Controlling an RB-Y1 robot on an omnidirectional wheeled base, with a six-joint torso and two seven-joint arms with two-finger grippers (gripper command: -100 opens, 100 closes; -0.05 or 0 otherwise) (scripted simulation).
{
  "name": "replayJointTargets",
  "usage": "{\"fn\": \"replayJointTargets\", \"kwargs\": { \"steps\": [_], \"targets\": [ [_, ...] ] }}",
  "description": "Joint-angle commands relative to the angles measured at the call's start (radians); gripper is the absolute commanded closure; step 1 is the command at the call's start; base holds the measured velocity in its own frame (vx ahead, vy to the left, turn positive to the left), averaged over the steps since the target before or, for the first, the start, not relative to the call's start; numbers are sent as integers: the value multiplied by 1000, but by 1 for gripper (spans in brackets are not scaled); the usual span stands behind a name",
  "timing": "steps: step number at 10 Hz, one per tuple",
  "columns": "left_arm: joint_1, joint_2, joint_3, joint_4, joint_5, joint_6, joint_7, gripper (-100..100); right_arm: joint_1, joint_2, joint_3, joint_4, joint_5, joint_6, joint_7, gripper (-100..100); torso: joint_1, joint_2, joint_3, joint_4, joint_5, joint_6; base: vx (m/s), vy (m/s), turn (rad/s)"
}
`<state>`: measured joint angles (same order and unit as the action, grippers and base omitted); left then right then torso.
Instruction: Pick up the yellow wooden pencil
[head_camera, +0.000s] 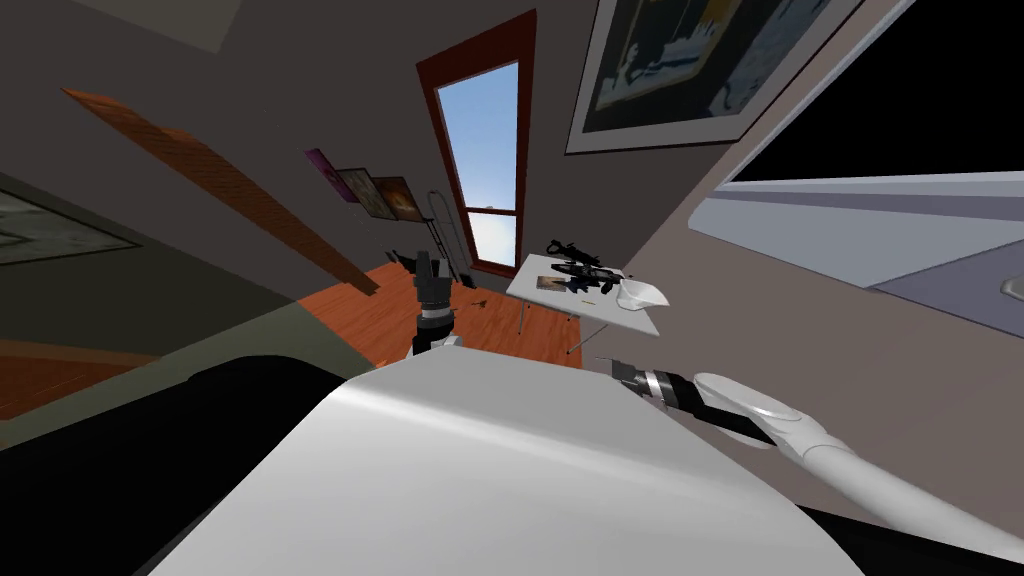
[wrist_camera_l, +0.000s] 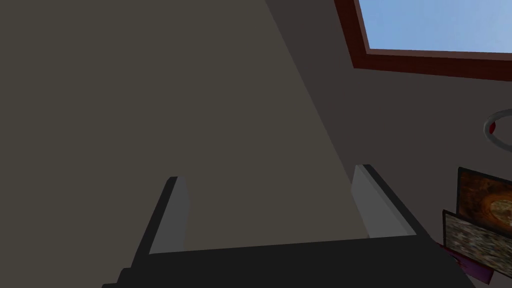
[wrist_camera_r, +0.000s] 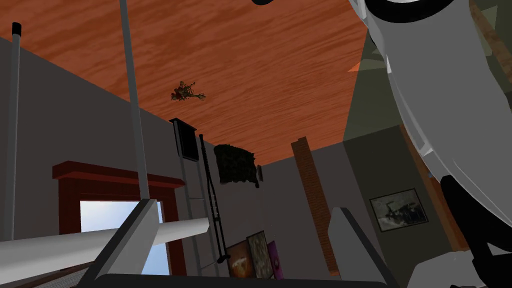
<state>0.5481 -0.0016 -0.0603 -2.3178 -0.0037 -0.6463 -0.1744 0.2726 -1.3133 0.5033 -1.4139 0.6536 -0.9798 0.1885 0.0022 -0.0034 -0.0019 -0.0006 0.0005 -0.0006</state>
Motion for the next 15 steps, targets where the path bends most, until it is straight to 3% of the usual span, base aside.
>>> {"fn": "replayJointTargets", "kwargs": {
  "steps": [1,9,10,15],
  "targets": [
    [0,0,0,0,0,0,0,0,1,-35,8,13,9,-1,2,-100,0,0,0,0,0,0,34,16,112],
    [0,0,0,0,0,0,0,0,-20,-239,101,150,103,14,1,-100,-1,-1,0,0,0,1,46,13,211],
    [0,0,0,0,0,0,0,0,-20,-239,101,150,103,14,1,-100,0,-1,0,0,0,0,38,8,119],
    [0,0,0,0,0,0,0,0,-25,-352,163,233,155,72,-24,-100,-3,-5,-3,-1,-1,0,88,-23,342]
  ]
}}
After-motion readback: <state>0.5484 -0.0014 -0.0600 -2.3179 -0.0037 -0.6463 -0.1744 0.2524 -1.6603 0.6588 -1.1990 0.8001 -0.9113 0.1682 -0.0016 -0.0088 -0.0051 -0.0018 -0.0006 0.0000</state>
